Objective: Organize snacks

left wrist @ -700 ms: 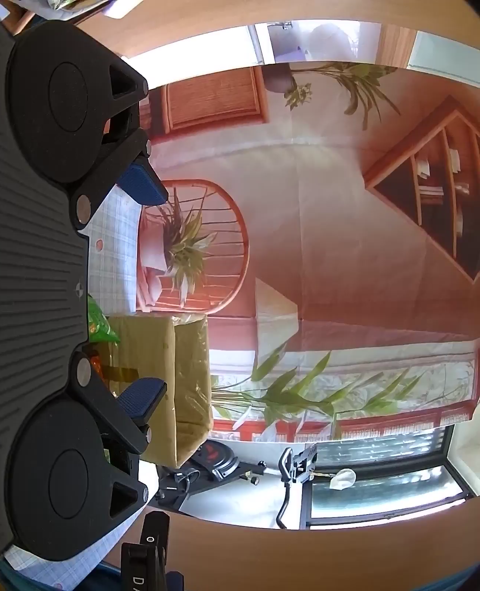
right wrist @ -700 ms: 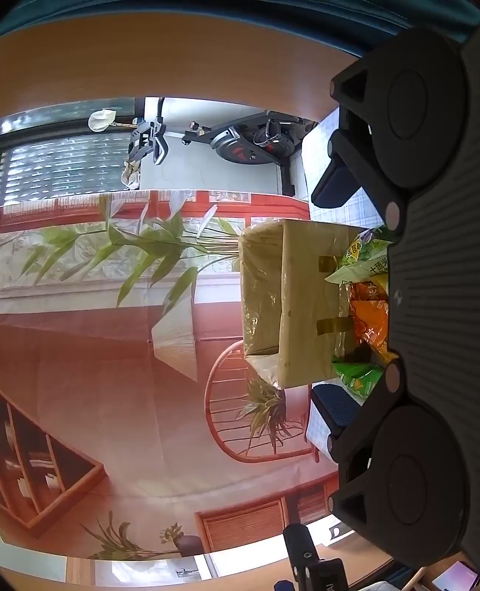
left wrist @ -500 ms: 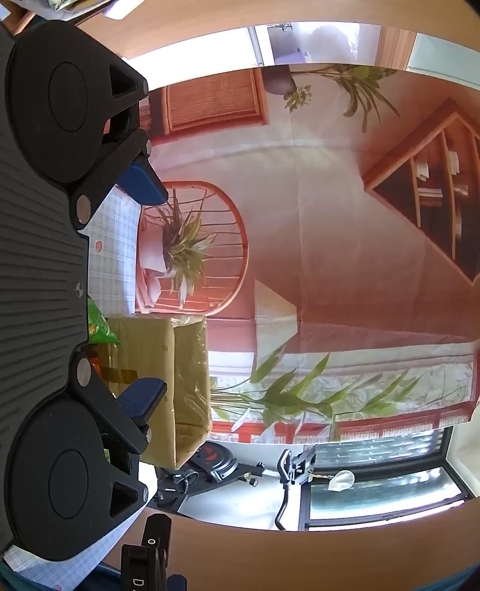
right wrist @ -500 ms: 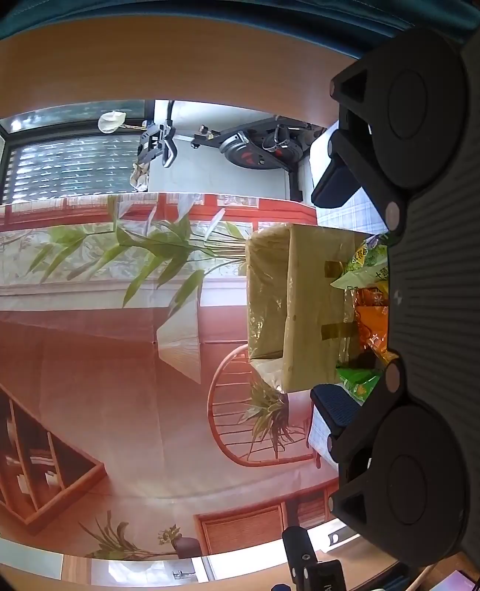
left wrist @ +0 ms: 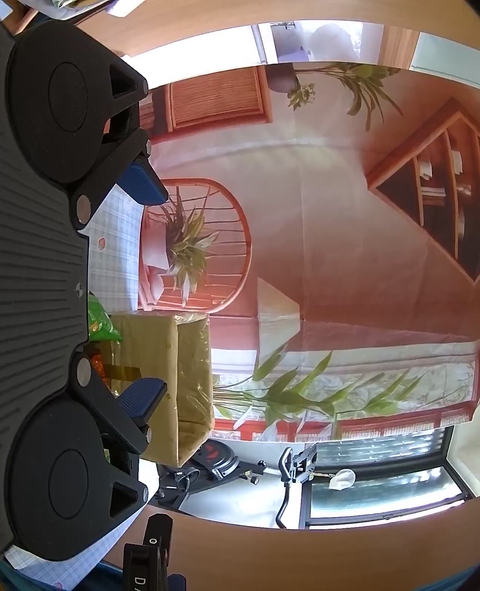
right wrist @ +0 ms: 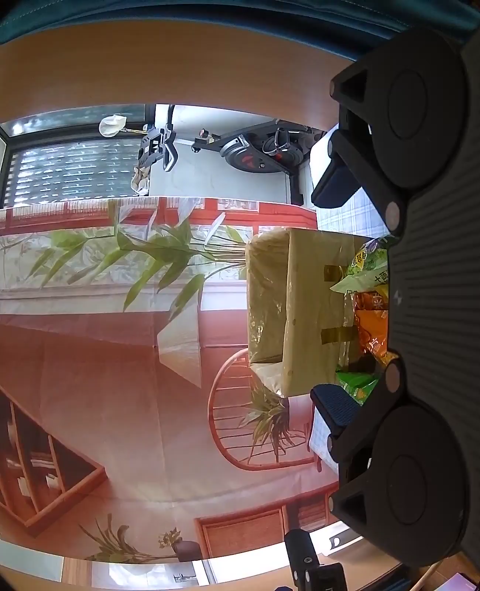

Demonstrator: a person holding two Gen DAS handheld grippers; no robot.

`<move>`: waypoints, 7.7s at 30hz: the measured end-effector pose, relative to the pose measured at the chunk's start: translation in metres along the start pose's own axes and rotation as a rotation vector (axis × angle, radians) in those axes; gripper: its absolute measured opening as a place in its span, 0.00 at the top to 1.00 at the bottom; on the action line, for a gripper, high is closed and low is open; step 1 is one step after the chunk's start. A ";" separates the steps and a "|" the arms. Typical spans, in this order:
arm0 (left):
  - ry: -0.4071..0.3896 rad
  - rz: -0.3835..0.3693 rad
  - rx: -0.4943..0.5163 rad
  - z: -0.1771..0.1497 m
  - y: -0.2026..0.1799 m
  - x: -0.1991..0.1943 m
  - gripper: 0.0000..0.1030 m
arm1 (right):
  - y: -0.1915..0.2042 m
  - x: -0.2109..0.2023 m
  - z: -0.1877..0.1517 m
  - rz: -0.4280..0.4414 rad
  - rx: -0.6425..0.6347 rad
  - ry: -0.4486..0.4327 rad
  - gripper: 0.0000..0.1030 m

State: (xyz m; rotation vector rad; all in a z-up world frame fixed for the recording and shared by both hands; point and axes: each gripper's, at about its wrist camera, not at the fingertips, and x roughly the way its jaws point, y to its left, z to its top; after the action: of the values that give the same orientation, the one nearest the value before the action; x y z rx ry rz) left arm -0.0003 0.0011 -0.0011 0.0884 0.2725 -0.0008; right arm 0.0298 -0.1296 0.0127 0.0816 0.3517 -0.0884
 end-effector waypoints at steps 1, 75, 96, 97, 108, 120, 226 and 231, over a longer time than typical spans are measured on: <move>0.000 0.000 0.001 0.000 0.000 0.000 0.02 | 0.000 0.000 0.000 -0.001 0.001 0.000 0.00; 0.073 0.052 -0.028 -0.021 -0.002 0.046 0.00 | -0.006 0.028 -0.021 0.048 -0.052 -0.087 0.00; 0.226 0.039 -0.086 -0.091 0.033 0.159 0.03 | -0.013 0.157 -0.129 0.023 -0.073 0.192 0.00; 0.237 0.034 -0.089 -0.094 0.032 0.164 0.03 | -0.012 0.160 -0.134 0.026 -0.082 0.197 0.00; 0.322 0.007 -0.064 -0.119 0.018 0.194 0.04 | -0.022 0.190 -0.163 0.114 0.002 0.282 0.11; 0.343 -0.043 -0.130 -0.120 0.013 0.222 0.05 | -0.030 0.208 -0.170 0.202 0.088 0.282 0.26; -0.023 -0.200 -0.175 -0.051 0.007 0.166 0.27 | -0.070 0.129 -0.057 0.182 0.109 -0.126 0.41; -0.031 -0.215 -0.161 -0.036 -0.001 0.175 0.27 | -0.074 0.142 -0.036 0.192 0.106 -0.152 0.41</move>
State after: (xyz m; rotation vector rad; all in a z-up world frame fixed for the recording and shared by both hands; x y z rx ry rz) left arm 0.1583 0.0056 -0.0828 -0.1010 0.2490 -0.1930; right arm 0.1427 -0.2102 -0.0756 0.2118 0.1862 0.0770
